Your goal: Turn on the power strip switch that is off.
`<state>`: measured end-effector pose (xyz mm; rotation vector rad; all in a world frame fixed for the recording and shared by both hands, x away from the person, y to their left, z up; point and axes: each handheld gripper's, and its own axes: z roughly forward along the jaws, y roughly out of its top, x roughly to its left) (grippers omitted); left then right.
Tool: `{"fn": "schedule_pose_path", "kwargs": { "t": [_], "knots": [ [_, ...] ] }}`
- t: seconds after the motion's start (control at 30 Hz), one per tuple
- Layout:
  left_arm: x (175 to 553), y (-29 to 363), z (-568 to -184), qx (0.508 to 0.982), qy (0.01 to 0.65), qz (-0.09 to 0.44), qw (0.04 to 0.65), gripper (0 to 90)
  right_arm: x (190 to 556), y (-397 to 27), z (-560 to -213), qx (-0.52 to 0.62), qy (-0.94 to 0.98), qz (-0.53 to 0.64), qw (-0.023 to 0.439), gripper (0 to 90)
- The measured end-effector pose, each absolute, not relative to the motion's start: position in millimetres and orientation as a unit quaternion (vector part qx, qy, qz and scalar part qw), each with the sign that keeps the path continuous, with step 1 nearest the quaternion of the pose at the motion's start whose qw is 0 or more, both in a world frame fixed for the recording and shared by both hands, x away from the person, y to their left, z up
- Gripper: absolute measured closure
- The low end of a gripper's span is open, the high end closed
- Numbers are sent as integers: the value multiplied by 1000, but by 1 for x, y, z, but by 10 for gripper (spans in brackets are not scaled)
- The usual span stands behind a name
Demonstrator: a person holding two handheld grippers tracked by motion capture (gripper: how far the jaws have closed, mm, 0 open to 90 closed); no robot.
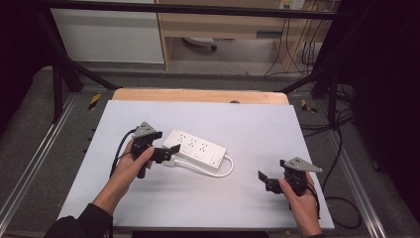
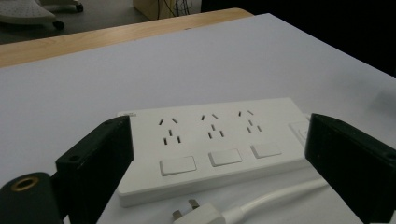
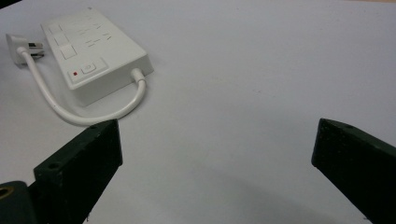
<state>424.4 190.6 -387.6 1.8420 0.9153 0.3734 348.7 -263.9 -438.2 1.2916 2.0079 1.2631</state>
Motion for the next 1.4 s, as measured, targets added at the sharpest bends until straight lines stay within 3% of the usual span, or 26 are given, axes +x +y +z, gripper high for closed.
{"fn": "schedule_pose_path", "kwargs": {
  "t": [0.77,1.4],
  "knots": [
    [396,247,-369,741,396,183,510,80,349,-264,-439,467,726,456,218,23],
    [362,299,-392,723,420,195,512,71,349,-263,-439,467,726,455,220,23]
  ]
}}
